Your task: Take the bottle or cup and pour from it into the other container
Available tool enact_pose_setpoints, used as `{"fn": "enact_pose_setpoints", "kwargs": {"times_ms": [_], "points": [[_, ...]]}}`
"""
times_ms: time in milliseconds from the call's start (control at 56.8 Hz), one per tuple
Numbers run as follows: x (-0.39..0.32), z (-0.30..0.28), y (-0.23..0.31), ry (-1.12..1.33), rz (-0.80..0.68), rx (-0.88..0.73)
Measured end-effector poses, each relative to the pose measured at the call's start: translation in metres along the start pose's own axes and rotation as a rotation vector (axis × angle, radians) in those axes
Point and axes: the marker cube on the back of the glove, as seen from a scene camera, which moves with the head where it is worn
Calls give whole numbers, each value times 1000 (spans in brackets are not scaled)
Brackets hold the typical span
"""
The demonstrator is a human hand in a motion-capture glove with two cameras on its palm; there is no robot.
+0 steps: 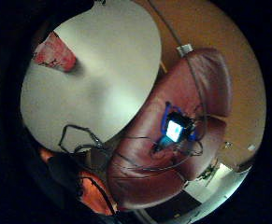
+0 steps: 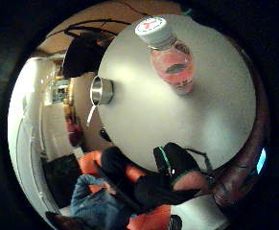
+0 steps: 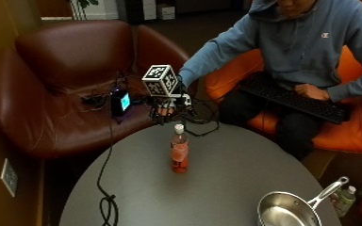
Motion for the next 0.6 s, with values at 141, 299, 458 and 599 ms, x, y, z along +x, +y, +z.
{"fn": "enact_pose_setpoints", "kwargs": {"times_ms": [141, 299, 458, 599], "points": [[6, 6, -14, -115, 12, -72], [9, 18, -29, -210, 13, -99], [16, 31, -42, -287, 49, -84], [18, 52, -43, -446, 57, -42]]}}
